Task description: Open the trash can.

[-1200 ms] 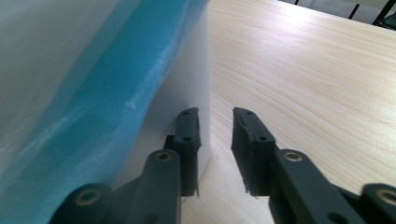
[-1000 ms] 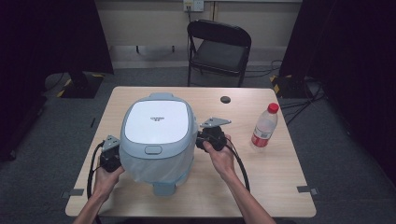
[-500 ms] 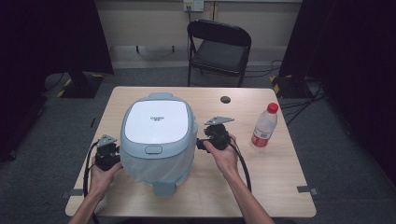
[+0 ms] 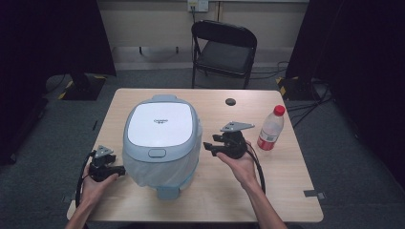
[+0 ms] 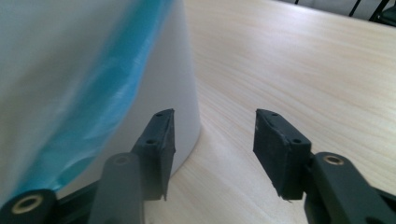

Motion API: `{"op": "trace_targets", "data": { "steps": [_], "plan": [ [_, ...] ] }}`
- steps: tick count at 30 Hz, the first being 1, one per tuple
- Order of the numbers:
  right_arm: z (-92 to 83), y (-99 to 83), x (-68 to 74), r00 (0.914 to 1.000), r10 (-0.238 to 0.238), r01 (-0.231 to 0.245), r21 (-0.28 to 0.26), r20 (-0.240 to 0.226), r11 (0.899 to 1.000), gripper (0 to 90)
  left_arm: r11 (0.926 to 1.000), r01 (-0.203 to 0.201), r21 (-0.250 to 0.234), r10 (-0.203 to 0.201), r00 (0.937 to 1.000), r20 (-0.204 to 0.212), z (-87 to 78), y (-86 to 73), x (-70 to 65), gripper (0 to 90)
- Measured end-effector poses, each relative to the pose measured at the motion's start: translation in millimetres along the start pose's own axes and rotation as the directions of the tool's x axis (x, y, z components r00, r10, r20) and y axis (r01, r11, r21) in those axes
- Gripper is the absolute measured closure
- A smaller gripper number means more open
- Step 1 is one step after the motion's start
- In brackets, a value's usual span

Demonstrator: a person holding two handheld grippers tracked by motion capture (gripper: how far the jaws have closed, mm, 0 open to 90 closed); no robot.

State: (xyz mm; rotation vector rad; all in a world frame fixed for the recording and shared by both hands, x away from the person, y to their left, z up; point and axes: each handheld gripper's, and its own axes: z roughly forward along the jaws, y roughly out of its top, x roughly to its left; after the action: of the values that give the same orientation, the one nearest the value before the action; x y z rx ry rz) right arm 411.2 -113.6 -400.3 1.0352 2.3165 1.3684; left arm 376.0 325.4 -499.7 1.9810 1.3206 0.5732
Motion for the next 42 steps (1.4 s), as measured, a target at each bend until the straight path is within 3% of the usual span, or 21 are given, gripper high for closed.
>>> {"op": "trace_targets", "data": {
  "steps": [4,8,11,16,19,26,32,35,38,42],
  "plan": [
    [-20.4,4.8,0.0,0.9998,0.003,-0.004,-0.054,-0.021,0.999,60.2,0.9998,-0.003,-0.019,0.003,1.0000,-0.005,1.2,-1.9,-1.1,25.4],
    [-40.4,14.6,5.7,0.9992,-0.025,0.022,-0.113,-0.030,0.993,70.2,0.9998,-0.008,-0.015,0.008,1.0000,0.003,1.8,-1.4,-1.0,23.6],
    [-53.0,27.3,13.6,0.9957,-0.062,0.052,-0.140,-0.069,0.989,78.3,0.9998,-0.010,-0.015,0.010,0.9999,0.005,2.0,-1.4,-1.0,23.0],
    [-70.0,49.8,28.6,0.9882,-0.099,0.073,-0.205,-0.117,0.976,90.0,0.9998,-0.011,-0.014,0.011,0.9999,0.007,2.1,-1.3,-1.0,22.3],
    [-78.2,59.4,37.3,0.9821,-0.132,0.098,-0.237,-0.134,0.967,90.0,0.9998,-0.017,-0.013,0.017,0.9999,0.004,2.0,-1.2,-0.7,22.2],
    [-76.7,76.8,68.8,0.9507,-0.203,0.137,-0.271,-0.234,0.953,90.0,0.9998,-0.017,-0.012,0.017,0.9998,0.003,1.9,-1.1,-0.8,22.1],
    [-55.1,83.5,103.7,0.9095,-0.265,0.195,-0.234,-0.320,0.952,90.0,0.9998,-0.019,-0.010,0.019,0.9998,0.007,2.4,-0.8,-0.8,21.4],
    [-47.8,84.4,119.1,0.8895,-0.300,0.234,-0.219,-0.345,0.947,90.0,0.9998,-0.019,-0.010,0.019,0.9998,0.007,2.4,-0.8,-0.9,21.3],
    [-45.7,83.7,128.8,0.8801,-0.331,0.264,-0.229,-0.340,0.937,90.0,0.9998,-0.019,-0.010,0.020,0.9998,0.007,2.4,-0.7,-0.8,21.3],
    [-42.1,82.5,132.4,0.8786,-0.318,0.244,-0.238,-0.356,0.940,90.0,0.9998,-0.018,-0.010,0.018,0.9997,0.014,2.8,-0.7,-1.1,20.6]
  ]
}}
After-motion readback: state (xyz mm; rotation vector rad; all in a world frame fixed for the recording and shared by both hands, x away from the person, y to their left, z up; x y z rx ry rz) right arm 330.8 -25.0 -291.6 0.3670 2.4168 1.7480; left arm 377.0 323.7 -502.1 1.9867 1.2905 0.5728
